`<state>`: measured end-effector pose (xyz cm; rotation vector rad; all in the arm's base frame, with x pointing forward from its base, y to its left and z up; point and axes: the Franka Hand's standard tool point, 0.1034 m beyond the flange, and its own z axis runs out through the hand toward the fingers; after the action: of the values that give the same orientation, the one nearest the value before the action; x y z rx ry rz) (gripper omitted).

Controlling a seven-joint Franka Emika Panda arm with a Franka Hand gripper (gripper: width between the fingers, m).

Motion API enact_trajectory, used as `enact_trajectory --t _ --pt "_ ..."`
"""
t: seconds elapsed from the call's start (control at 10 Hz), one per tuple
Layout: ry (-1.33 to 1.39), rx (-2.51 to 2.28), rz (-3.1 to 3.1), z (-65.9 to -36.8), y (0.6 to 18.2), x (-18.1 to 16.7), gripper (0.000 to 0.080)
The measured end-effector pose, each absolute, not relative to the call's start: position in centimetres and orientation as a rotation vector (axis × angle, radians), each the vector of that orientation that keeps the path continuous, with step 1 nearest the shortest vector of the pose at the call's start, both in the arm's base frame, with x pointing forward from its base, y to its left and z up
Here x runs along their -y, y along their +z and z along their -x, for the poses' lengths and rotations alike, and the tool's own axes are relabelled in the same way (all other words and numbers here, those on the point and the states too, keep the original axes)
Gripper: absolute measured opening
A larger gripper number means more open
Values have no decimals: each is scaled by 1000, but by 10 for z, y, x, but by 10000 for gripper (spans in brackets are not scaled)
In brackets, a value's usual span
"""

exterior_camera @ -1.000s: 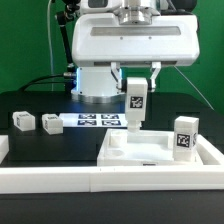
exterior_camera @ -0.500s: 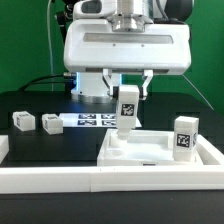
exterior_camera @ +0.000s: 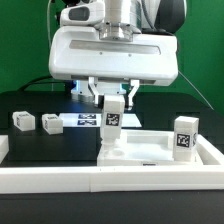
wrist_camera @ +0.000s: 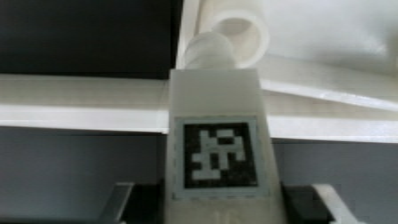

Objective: Assemble square table

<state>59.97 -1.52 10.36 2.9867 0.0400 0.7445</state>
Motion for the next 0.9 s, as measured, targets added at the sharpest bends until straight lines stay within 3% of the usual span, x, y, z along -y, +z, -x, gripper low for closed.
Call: enact_trajectory --t 0.9 --pt "844 -68 -2941 -599 97 8 290"
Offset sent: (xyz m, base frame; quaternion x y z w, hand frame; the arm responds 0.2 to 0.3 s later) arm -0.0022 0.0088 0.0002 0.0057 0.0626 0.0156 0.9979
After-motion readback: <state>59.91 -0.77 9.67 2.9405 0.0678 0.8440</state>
